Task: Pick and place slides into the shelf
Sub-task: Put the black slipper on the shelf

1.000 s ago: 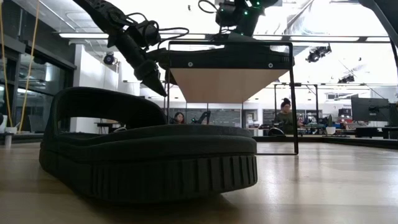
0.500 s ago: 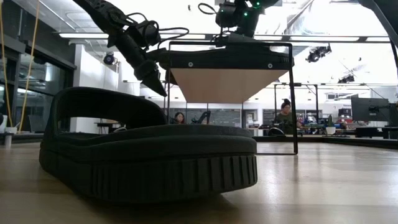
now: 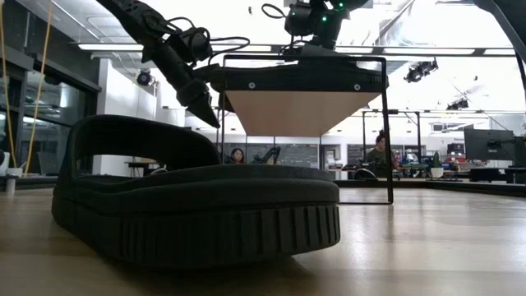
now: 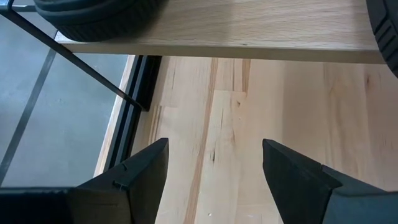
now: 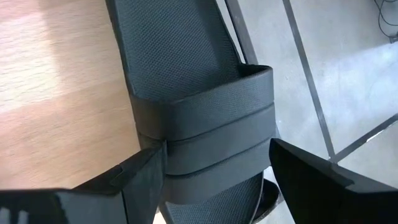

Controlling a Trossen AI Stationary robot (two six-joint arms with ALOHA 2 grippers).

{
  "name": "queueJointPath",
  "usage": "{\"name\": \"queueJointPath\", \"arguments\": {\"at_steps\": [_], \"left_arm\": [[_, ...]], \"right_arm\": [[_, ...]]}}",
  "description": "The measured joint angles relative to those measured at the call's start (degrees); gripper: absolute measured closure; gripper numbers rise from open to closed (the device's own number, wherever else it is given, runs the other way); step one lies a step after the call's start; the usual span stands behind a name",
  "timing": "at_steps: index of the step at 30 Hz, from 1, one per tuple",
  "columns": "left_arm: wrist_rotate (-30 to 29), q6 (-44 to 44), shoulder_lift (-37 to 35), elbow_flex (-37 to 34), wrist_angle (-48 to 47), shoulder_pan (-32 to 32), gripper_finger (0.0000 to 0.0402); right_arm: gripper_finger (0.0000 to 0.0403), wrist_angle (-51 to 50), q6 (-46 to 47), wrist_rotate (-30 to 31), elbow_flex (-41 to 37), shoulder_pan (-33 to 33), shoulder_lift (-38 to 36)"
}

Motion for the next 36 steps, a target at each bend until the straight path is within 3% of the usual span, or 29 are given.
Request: {"name": "queueJointPath", "arguments": {"at_steps": [13,24,28,36], "left_arm": [[0.8,0.0,-0.8,0.0,-1.1,-0.1,0.0160],[4.9,-0.5,-10.3,0.1,-4.2,-3.6,0.0160],[5.9,-2.0,-13.0,0.0,-5.2,-5.9,0.0160],[6.0,-8.7,-17.0,0.0,-5.6,-8.3,0.0160]], "right_arm": [[0.0132,0.2,0.4,-1.3,0.0,1.6,0.0],[0.0132,1.2,-0.2,-1.3,2.0,2.6,-0.5],[0.0132,0.9,0.0,-3.8,5.6,3.8,-0.5],[0.0132,0.8,2.8,-14.7,14.2,9.6,-0.6]]}}
